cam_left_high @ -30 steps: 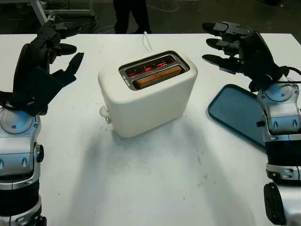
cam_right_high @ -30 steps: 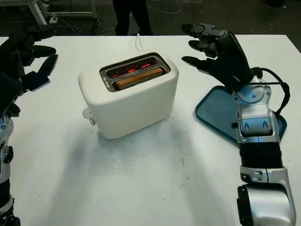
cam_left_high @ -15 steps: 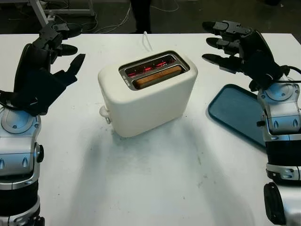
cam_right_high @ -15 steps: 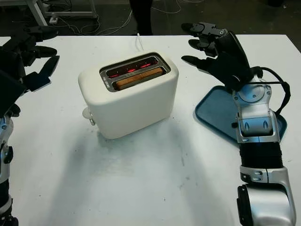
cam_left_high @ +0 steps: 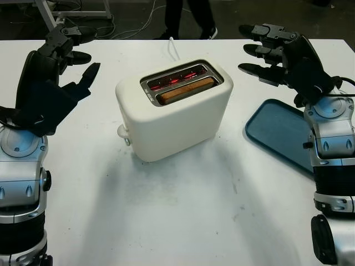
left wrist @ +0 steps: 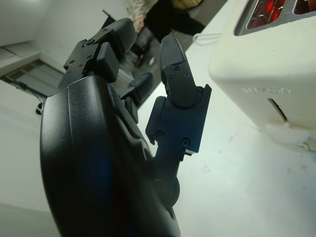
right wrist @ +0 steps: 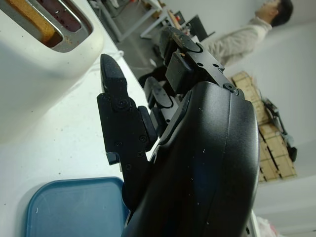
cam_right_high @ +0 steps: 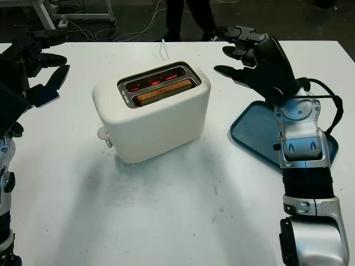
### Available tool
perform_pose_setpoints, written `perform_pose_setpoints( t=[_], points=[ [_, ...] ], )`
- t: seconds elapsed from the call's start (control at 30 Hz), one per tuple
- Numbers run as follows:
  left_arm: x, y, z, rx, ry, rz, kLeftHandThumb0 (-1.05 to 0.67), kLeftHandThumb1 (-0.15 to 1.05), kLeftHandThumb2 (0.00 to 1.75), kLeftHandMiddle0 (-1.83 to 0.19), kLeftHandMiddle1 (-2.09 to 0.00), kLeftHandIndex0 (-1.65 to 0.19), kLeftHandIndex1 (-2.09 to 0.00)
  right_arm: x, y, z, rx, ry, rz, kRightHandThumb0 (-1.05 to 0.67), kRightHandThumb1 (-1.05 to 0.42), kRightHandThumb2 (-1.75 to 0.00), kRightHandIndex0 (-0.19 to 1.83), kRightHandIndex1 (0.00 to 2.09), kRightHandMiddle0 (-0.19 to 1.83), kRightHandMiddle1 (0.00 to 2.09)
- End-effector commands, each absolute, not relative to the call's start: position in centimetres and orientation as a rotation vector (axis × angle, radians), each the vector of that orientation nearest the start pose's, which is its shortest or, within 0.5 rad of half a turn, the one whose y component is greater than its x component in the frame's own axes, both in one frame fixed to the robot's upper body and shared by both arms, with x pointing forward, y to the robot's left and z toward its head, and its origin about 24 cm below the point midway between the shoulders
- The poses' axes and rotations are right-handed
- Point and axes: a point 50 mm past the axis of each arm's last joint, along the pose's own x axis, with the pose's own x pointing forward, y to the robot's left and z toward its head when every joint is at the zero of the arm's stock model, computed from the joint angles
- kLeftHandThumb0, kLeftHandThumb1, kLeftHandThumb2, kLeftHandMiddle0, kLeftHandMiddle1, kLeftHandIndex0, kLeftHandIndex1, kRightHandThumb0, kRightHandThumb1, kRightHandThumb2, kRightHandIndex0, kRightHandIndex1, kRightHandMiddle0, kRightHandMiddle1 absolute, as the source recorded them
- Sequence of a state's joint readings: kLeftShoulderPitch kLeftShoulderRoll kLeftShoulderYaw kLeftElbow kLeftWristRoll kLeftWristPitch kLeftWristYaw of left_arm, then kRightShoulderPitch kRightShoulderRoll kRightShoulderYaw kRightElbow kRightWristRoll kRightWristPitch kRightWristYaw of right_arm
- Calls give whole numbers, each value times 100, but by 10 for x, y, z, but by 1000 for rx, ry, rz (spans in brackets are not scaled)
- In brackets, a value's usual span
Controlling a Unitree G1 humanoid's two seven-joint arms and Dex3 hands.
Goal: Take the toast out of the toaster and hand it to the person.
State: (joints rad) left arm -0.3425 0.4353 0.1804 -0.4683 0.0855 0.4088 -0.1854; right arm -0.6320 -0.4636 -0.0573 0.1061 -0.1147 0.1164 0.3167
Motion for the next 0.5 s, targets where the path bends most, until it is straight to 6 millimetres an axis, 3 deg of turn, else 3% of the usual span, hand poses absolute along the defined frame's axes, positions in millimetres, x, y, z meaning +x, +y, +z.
perform_pose_setpoints(
  t=[0.0,0.47],
  points=[
    [267,210,228,529,-421,16,-30,92,50,-10,-105,-20,-67,340,-199,219,-598,-354,192,-26,-92,-4,58,2,56,1],
    [264,211,227,545,-415,40,-30,92,52,-12,-103,-22,-68,339,-201,216,-611,-370,204,-28,-92,-6,61,3,58,1]
  ],
)
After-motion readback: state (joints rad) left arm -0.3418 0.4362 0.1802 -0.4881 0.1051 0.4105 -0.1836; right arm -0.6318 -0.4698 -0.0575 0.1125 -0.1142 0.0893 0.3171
